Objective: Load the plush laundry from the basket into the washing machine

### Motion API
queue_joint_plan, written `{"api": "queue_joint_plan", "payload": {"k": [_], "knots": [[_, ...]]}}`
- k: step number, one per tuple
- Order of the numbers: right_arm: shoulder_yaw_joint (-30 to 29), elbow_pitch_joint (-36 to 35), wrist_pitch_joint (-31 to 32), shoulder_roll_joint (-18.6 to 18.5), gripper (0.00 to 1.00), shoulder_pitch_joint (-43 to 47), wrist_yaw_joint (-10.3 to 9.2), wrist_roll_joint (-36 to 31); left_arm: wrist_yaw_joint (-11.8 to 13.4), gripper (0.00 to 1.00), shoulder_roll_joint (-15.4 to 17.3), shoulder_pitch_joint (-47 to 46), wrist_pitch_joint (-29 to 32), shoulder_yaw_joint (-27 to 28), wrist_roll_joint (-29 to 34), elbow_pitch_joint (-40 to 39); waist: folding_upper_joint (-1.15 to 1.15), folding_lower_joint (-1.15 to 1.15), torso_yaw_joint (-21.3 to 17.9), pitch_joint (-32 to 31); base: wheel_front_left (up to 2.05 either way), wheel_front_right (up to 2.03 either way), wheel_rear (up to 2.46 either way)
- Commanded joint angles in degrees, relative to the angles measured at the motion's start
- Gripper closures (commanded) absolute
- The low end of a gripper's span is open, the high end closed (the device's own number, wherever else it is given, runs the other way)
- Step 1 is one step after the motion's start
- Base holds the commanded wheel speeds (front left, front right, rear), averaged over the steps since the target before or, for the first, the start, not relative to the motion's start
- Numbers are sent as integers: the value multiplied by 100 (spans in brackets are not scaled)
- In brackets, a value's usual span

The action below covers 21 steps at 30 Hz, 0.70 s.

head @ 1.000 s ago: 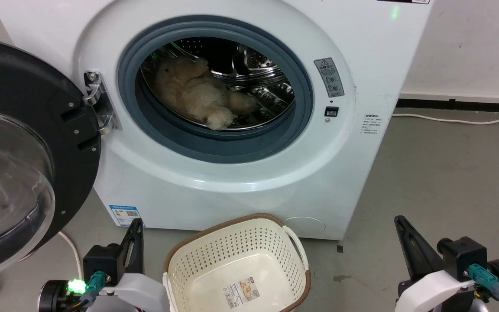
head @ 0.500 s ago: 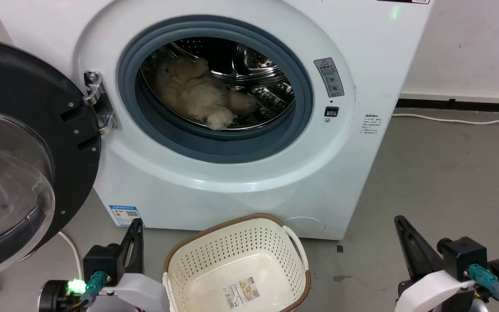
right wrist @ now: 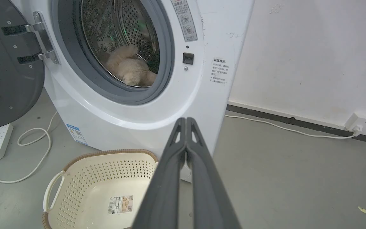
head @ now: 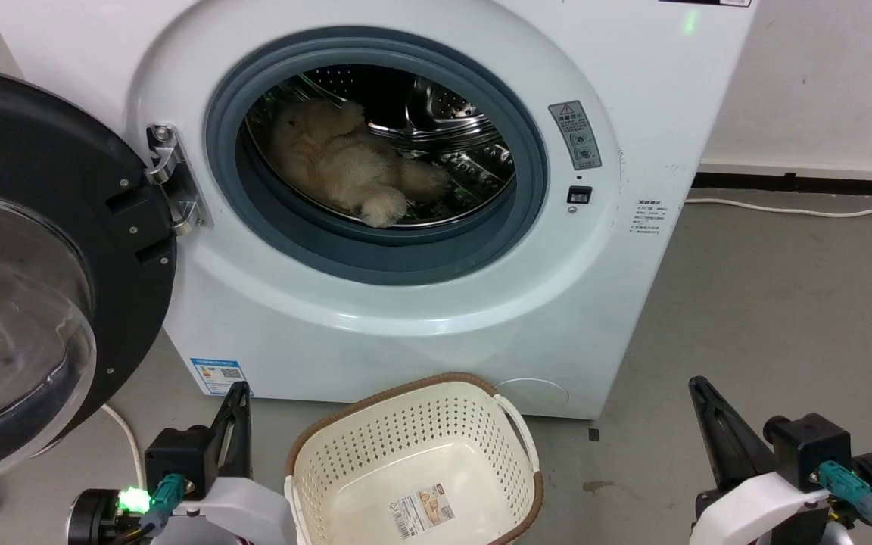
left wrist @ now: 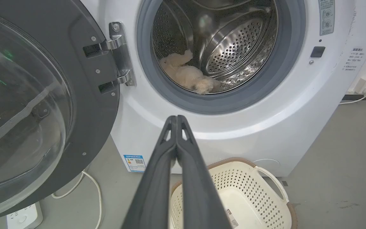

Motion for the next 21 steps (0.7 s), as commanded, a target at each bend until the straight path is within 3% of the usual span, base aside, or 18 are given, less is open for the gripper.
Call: {"api": "queue_joint_plan", "payload": {"k": [1,21], "knots": [[-1,10,3,-9,100,-68,3,-43,-25,100,-2,-87,2,16,15,-7,0,-1,0,0,0,0,0],[-1,10,3,-9,100,-68,3,-43,-25,100,-2,-87,2,16,15,-7,0,-1,0,0,0,0,0]]}}
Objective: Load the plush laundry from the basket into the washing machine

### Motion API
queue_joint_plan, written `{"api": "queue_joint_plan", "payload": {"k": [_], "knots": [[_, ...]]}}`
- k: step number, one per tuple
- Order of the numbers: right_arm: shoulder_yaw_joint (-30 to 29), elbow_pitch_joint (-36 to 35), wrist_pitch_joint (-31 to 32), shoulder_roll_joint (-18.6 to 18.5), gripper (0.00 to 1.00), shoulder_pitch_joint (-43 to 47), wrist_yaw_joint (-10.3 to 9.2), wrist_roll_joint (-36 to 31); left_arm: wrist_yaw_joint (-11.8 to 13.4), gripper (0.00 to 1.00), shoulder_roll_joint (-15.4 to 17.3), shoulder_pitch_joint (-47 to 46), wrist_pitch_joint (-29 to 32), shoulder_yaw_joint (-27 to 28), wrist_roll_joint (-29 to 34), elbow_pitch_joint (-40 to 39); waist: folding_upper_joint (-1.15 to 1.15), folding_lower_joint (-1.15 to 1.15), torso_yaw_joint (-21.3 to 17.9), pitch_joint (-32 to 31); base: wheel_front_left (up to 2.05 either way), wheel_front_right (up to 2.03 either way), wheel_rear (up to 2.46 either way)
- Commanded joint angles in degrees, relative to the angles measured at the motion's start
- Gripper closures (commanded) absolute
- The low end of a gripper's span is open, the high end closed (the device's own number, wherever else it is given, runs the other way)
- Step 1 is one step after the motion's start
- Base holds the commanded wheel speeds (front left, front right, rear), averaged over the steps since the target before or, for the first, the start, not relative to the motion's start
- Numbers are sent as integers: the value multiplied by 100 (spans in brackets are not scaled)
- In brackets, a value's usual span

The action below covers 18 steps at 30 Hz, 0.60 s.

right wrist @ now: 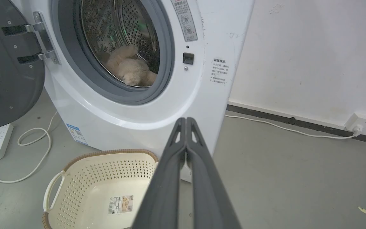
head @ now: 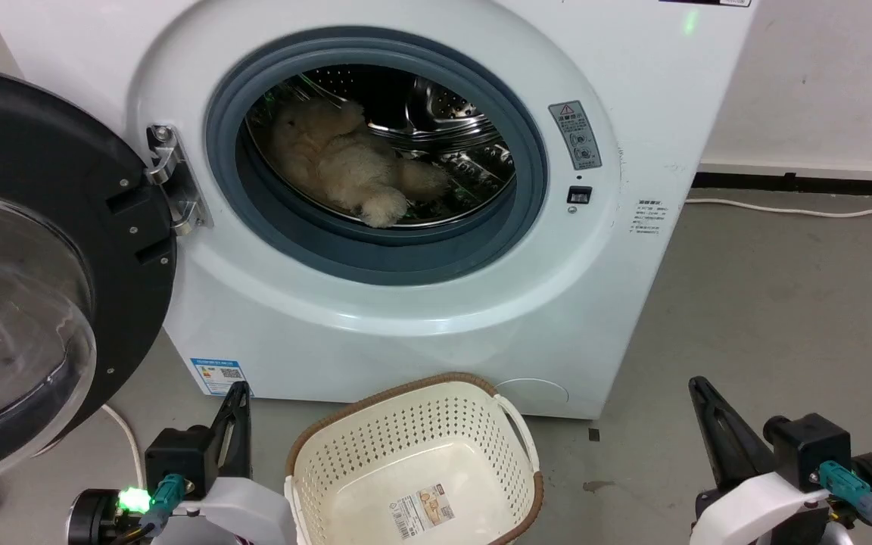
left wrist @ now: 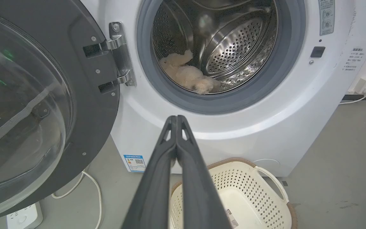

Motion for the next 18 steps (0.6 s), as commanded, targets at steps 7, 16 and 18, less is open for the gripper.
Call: {"api": "queue_joint_plan", "payload": {"k": [7,16,18], "knots": [[1,10,3,-9,100,-68,3,-43,-25,100,-2,-87,2,16,15,-7,0,0,0,0,0,0,0],[1,10,3,-9,100,-68,3,-43,-25,100,-2,-87,2,16,15,-7,0,0,0,0,0,0,0],[1,10,3,-9,100,-68,3,-43,-25,100,-2,-87,2,16,15,-7,0,0,0,0,0,0,0]]}}
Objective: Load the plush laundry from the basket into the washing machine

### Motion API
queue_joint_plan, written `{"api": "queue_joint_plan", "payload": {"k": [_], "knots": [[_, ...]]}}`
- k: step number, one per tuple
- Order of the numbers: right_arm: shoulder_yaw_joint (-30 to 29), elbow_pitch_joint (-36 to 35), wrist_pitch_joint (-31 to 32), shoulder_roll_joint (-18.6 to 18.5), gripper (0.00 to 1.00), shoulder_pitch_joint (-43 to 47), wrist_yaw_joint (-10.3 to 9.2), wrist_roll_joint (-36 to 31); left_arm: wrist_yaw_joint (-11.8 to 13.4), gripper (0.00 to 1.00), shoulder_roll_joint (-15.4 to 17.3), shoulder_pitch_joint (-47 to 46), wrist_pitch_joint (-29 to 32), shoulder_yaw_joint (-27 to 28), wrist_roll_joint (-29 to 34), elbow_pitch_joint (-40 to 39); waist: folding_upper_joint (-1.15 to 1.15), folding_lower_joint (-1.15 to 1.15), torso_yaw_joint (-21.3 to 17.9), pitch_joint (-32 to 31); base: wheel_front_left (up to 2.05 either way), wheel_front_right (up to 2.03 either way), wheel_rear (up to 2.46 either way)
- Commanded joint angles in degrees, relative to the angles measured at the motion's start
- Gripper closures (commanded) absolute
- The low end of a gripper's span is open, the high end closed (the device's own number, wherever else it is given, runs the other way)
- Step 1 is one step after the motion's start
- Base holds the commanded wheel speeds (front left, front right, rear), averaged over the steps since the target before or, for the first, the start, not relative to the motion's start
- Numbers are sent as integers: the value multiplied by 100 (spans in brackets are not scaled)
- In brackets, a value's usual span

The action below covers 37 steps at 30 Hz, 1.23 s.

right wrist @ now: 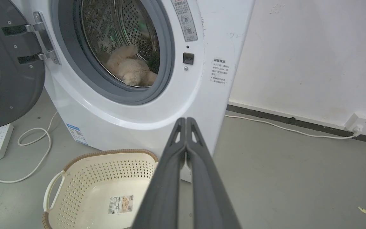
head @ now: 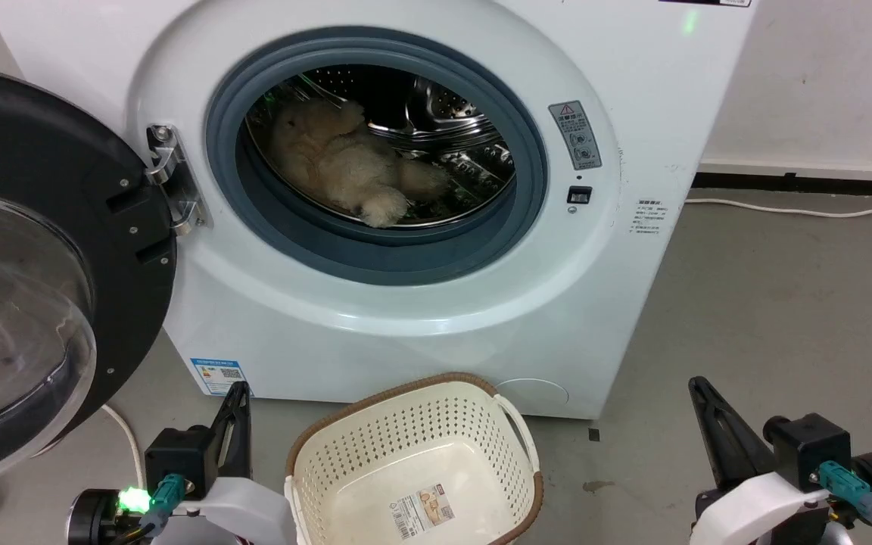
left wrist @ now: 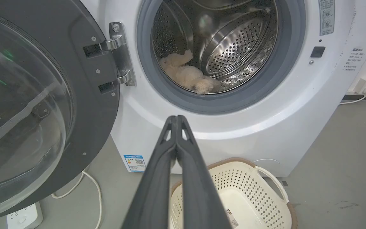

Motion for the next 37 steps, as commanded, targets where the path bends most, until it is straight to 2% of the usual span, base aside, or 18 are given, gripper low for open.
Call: {"api": "queue_joint_plan", "payload": {"k": [1,37], "knots": [[-2,10,3,-9,100,-68,3,-43,-25,100,-2,-87,2,16,15,-7,0,1,0,0,0,0,0],[-2,10,3,-9,100,-68,3,-43,-25,100,-2,-87,2,16,15,-7,0,1,0,0,0,0,0]]}}
